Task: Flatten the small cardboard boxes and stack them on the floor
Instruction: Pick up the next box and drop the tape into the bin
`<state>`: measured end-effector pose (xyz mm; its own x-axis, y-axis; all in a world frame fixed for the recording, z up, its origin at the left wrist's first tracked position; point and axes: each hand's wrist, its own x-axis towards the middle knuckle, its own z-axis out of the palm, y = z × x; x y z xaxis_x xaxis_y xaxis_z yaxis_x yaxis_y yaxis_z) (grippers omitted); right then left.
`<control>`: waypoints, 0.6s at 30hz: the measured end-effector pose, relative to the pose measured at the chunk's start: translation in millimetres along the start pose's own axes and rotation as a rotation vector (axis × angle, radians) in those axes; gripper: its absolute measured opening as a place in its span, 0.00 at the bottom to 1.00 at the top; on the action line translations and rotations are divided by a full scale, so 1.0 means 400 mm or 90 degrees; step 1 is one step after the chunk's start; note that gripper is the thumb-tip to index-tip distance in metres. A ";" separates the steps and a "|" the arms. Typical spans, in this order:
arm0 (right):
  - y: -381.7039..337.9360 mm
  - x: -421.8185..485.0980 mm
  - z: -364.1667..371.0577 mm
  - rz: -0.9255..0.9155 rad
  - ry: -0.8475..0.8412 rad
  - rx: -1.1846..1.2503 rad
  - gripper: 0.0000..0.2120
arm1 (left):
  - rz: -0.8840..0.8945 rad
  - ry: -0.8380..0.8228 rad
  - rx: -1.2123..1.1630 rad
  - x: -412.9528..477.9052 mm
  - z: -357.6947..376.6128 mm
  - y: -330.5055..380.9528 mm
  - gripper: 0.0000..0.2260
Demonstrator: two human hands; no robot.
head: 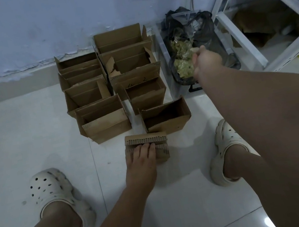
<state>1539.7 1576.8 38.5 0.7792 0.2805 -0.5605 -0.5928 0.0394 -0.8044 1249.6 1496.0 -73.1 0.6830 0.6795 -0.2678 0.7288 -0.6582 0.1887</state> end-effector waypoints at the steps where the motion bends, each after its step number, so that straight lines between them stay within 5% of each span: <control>1: -0.008 -0.009 0.003 0.000 -0.016 0.047 0.10 | -0.010 0.006 0.000 0.000 0.002 -0.003 0.25; 7: -0.017 -0.009 -0.018 -0.020 -0.098 0.037 0.22 | -0.014 0.015 0.006 -0.002 0.011 -0.010 0.25; 13: 0.031 -0.034 -0.089 0.048 -0.046 -0.015 0.09 | -0.028 0.046 0.014 -0.012 0.006 -0.005 0.23; 18: 0.128 -0.088 -0.132 0.109 -0.033 -0.062 0.08 | -0.053 0.061 0.012 -0.021 -0.015 -0.012 0.13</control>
<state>1492.9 1518.3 6.7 0.6561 0.3237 -0.6817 -0.6911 -0.1052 -0.7151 1240.6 1495.3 -66.1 0.6223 0.7595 -0.1895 0.7828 -0.6036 0.1513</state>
